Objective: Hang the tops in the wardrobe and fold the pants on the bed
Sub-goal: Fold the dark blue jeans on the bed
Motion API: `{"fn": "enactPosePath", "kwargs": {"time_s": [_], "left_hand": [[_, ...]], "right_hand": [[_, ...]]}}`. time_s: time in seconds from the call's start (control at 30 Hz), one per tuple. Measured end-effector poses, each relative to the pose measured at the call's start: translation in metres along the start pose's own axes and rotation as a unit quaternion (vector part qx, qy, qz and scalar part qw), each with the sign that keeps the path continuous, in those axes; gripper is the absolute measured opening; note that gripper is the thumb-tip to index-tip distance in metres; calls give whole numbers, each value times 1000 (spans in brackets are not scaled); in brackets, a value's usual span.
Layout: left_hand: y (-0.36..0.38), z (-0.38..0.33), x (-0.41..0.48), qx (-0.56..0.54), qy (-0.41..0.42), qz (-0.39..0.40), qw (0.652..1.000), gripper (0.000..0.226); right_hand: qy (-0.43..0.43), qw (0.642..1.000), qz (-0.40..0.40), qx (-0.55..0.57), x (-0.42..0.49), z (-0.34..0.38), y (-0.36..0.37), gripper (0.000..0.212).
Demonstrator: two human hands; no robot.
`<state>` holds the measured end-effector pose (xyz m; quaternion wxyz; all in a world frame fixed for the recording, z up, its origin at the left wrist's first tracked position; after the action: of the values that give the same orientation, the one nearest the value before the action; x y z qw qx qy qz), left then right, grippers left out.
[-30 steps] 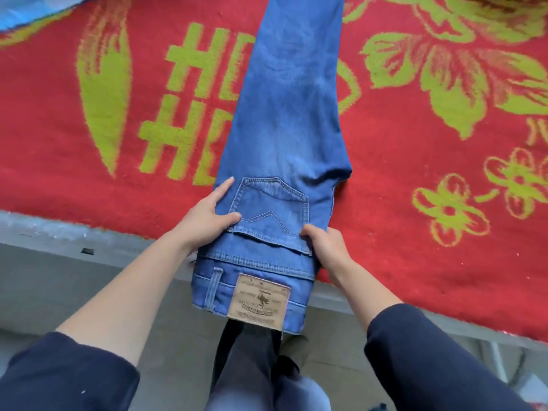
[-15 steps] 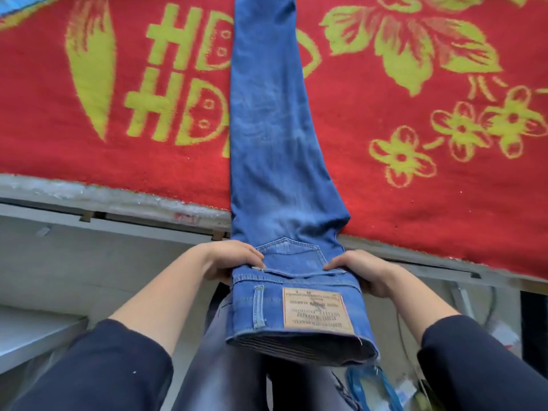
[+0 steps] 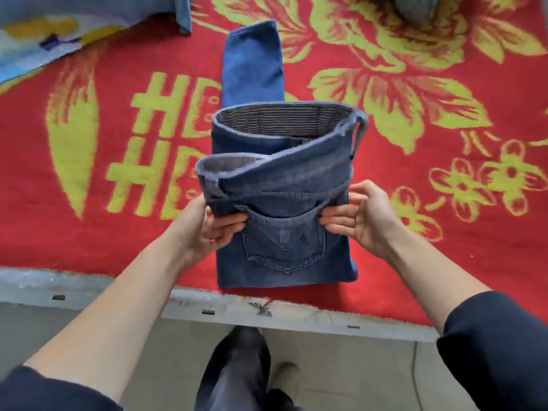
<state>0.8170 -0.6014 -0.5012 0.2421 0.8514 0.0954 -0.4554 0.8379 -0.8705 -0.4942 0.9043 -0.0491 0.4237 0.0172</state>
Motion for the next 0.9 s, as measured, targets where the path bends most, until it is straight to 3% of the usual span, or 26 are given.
{"fn": "enactPosePath", "kwargs": {"time_s": [0.27, 0.53, 0.67, 0.73, 0.77, 0.83, 0.9], "left_hand": [[22, -93, 80, 86, 25, -23, 996, 23], [68, -203, 146, 134, 94, 2, 987, 27], [89, -255, 172, 66, 137, 12, 988, 24], [94, -255, 187, 1, 151, 17, 988, 27], [94, -243, 194, 11, 163, 8, 986, 35], [87, -204, 207, 178, 223, -40, 957, 53], [74, -149, 208, 445, 279, -32, 850, 63]], "right_hand": [[-24, 998, -51, -39, 86, 86, 20, 11], [-76, 993, -86, -38, 159, 188, 31, 8], [-123, 988, -94, 9, 190, 230, 39, 6], [-132, 986, -87, -44, 204, 227, 48, 20], [-134, 979, -97, -123, 210, 216, 53, 37], [-148, 923, -102, -341, 211, 178, 62, 60], [-184, 813, -74, -547, 202, 134, 67, 65]]}}
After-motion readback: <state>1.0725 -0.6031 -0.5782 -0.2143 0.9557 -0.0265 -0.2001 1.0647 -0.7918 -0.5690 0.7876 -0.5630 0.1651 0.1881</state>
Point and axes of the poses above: each hand's wrist, its own x-axis towards the middle knuckle, its own y-axis out of the palm, z = x × y, the point moved 2 cm from there along x, towards the middle knuckle, and after that the axes turned 15 degrees about -x, right-handed, at the moved point
